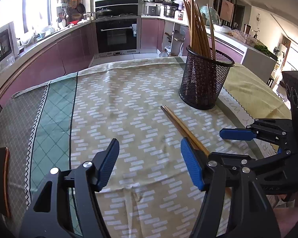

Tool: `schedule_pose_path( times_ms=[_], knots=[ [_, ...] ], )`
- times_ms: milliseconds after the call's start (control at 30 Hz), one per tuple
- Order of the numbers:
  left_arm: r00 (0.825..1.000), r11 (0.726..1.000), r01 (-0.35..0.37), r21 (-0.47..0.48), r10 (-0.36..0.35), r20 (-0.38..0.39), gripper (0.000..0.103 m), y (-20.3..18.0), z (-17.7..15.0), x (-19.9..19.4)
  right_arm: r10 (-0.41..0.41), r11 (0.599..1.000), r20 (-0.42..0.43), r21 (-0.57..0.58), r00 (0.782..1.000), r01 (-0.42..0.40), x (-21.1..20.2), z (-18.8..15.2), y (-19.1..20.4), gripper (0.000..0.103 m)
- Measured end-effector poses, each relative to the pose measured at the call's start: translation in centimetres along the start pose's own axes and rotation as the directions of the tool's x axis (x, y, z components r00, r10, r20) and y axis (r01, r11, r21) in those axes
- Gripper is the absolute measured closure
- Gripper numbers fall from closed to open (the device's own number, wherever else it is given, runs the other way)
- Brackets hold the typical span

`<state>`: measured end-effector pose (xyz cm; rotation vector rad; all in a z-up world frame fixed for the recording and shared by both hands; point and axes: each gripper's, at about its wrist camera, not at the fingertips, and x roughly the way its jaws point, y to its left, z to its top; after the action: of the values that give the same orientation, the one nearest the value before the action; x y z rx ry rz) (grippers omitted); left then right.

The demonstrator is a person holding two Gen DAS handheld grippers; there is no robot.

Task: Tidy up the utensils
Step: 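Lower the right gripper onto a remaining chopstick and close on it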

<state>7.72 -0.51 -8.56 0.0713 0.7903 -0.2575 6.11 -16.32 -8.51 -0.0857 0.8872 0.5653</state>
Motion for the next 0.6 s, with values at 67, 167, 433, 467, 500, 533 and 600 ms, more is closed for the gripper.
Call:
schedule_pose_path(
  times_ms=[67, 167, 433, 467, 500, 533, 600],
  knots=[
    [1.000, 1.000, 0.001, -0.001, -0.001, -0.003, 0.039, -0.06, -0.11, 0.10, -0.001, 1.000, -0.003, -0.002, 1.000, 0.001, 0.09, 0.02, 0.07, 0.056],
    [1.000, 1.000, 0.003, -0.002, -0.003, -0.008, 0.039, -0.13, -0.18, 0.12, -0.011, 1.000, -0.002, -0.007, 1.000, 0.011, 0.08, 0.04, 0.14, 0.057],
    [1.000, 1.000, 0.006, 0.000, -0.006, -0.017, 0.039, -0.09, -0.25, 0.30, -0.041, 0.998, -0.007, -0.037, 0.999, 0.040, 0.35, 0.00, 0.66, 0.058],
    [1.000, 1.000, 0.007, 0.002, -0.007, -0.019, 0.039, -0.12, -0.36, 0.37, -0.049, 0.998, -0.007, -0.045, 0.999, 0.049, 0.53, 0.11, 0.92, 0.059],
    [1.000, 1.000, 0.007, 0.004, -0.007, -0.021, 0.039, -0.19, -0.34, 0.44, -0.058, 0.997, -0.007, -0.051, 0.998, 0.058, 0.47, 0.08, 0.97, 0.062],
    [1.000, 1.000, 0.009, 0.005, -0.009, -0.023, 0.039, -0.24, -0.33, 0.51, -0.066, 0.996, -0.008, -0.055, 0.998, 0.066, 0.43, 0.06, 0.96, 0.064],
    [0.999, 1.000, 0.017, 0.009, -0.017, -0.028, 0.039, -0.45, -0.25, 0.69, -0.074, 0.996, -0.008, -0.050, 0.997, 0.073, 0.37, 0.06, 0.70, 0.077]
  ],
)
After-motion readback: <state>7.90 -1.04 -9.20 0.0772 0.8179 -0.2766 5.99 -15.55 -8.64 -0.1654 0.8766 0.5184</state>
